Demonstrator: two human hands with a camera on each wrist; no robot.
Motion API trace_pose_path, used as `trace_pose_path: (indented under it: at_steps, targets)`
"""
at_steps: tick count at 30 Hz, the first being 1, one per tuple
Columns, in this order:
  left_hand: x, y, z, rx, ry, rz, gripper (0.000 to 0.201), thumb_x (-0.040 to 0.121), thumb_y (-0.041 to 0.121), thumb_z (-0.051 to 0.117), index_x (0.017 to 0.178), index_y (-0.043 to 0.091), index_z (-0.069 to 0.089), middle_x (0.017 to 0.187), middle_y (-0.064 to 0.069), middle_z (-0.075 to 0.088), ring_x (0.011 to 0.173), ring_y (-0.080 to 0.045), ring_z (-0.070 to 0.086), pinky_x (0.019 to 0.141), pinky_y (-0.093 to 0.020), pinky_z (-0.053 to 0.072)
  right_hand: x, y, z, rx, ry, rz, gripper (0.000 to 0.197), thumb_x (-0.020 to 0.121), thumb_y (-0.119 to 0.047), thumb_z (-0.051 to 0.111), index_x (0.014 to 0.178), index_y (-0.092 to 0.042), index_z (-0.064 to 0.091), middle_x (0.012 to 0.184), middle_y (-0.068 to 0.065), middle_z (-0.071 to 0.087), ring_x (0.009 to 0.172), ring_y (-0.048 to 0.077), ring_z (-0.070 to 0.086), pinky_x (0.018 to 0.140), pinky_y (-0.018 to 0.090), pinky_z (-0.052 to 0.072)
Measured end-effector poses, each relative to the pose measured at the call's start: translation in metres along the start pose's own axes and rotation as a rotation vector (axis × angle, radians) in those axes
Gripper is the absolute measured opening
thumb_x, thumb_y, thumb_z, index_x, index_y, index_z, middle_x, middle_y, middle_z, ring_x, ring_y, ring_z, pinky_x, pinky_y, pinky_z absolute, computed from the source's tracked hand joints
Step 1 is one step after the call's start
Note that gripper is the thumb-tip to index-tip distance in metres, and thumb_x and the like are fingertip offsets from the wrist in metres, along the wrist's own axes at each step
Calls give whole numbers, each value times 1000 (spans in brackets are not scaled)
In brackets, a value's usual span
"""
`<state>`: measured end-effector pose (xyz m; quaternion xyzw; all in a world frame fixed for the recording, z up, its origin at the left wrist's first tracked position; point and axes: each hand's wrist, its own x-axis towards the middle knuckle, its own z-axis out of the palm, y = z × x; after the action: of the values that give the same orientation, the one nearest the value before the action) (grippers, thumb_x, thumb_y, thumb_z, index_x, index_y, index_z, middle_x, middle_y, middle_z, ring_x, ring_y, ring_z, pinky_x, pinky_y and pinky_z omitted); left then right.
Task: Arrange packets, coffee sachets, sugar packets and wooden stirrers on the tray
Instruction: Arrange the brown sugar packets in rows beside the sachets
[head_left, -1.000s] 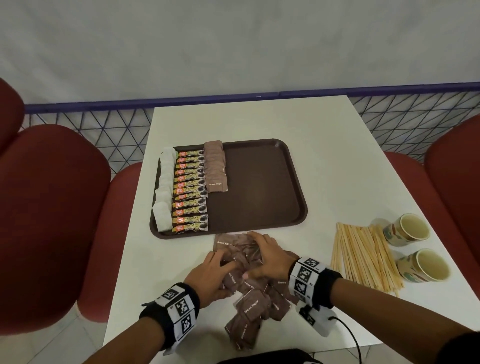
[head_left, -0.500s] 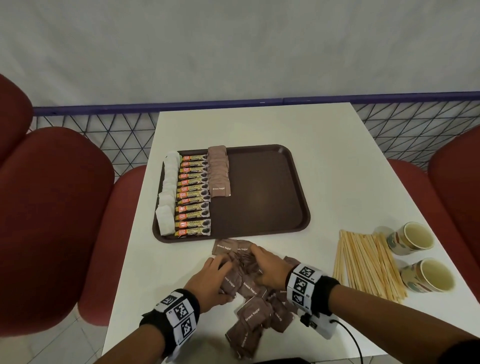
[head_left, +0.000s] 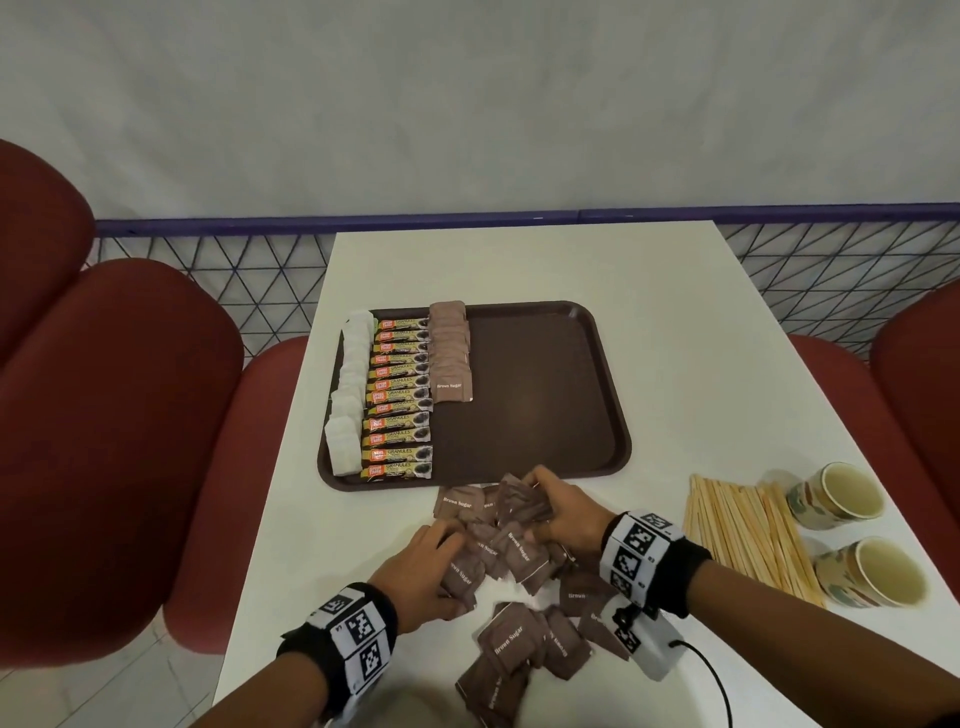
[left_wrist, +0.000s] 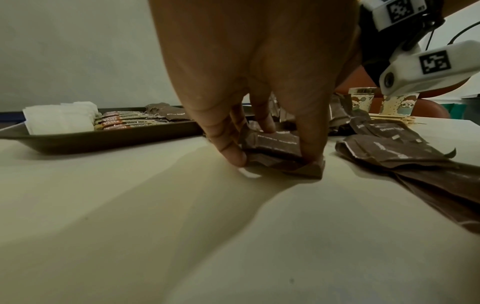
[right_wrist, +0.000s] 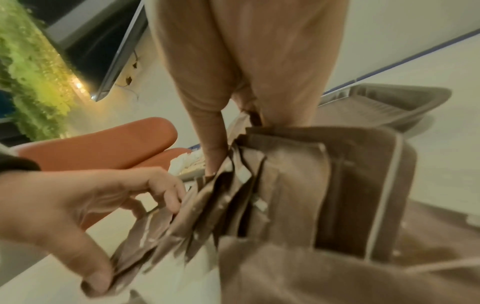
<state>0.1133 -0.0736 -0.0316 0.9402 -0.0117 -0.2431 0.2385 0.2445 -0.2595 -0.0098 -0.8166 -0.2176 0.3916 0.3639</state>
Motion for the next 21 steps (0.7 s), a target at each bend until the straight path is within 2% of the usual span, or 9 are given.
trace_pose_path:
  at_steps: [4, 7, 10, 12, 14, 16, 18, 21]
  targets:
    - [-4, -7, -7, 23, 13, 53, 66, 76, 55, 61, 133, 27, 41, 143, 10, 28, 125, -12, 32, 97, -24, 38, -2, 0, -10, 117, 45, -37, 44, 73, 6, 68, 100, -14, 41, 94, 3, 57, 87, 15, 54, 83, 32, 48]
    - [-7, -16, -19, 34, 41, 89, 75, 68, 72, 46, 132, 32, 45, 141, 10, 34, 124, -9, 33, 101, -22, 33, -3, 0, -18, 186, 70, -55, 43, 73, 4, 70, 96, -20, 42, 96, 3, 58, 92, 16, 56, 91, 40, 47]
    - [-10, -21, -33, -29, 65, 90, 87, 60, 85, 33, 130, 36, 48, 138, 14, 36, 120, 0, 30, 102, -18, 28, -5, -5, -25, 268, 84, -67, 43, 74, 6, 69, 94, -22, 43, 96, 4, 57, 94, 18, 56, 93, 42, 47]
    - [-11, -24, -41, -86, 45, 82, 89, 59, 86, 30, 129, 34, 50, 136, 14, 38, 119, 2, 30, 102, -16, 27, -5, -11, -29, 341, 74, -80, 42, 75, 10, 66, 95, -18, 42, 95, 4, 56, 92, 18, 56, 90, 38, 48]
    - [-10, -22, -46, -162, 43, 79, 91, 60, 87, 27, 129, 31, 50, 134, 14, 40, 120, 2, 33, 102, -15, 28, -6, -17, -31, 423, 52, -89, 40, 77, 14, 63, 96, -14, 41, 94, 4, 55, 87, 15, 57, 82, 28, 51]
    - [-7, -19, -48, -278, 107, 62, 90, 64, 89, 21, 129, 32, 46, 133, 14, 41, 121, 2, 37, 103, -17, 30, -6, -24, -31, 474, 35, -98, 40, 77, 15, 61, 97, -13, 41, 94, 3, 56, 85, 13, 57, 77, 21, 51]
    - [-2, -14, -48, -450, 199, 11, 83, 69, 88, 20, 131, 36, 39, 130, 13, 44, 119, 1, 42, 102, -20, 36, -4, -32, -26, 496, 16, -104, 39, 78, 14, 61, 100, -11, 41, 95, 3, 56, 85, 12, 57, 75, 18, 53]
    - [10, -3, -52, -802, 342, -68, 59, 84, 64, 31, 135, 35, 32, 133, 6, 46, 125, -8, 44, 106, -31, 39, 5, -44, -10, 524, 12, -105, 41, 80, 14, 59, 108, -6, 37, 96, 2, 55, 83, 9, 57, 72, 16, 53]
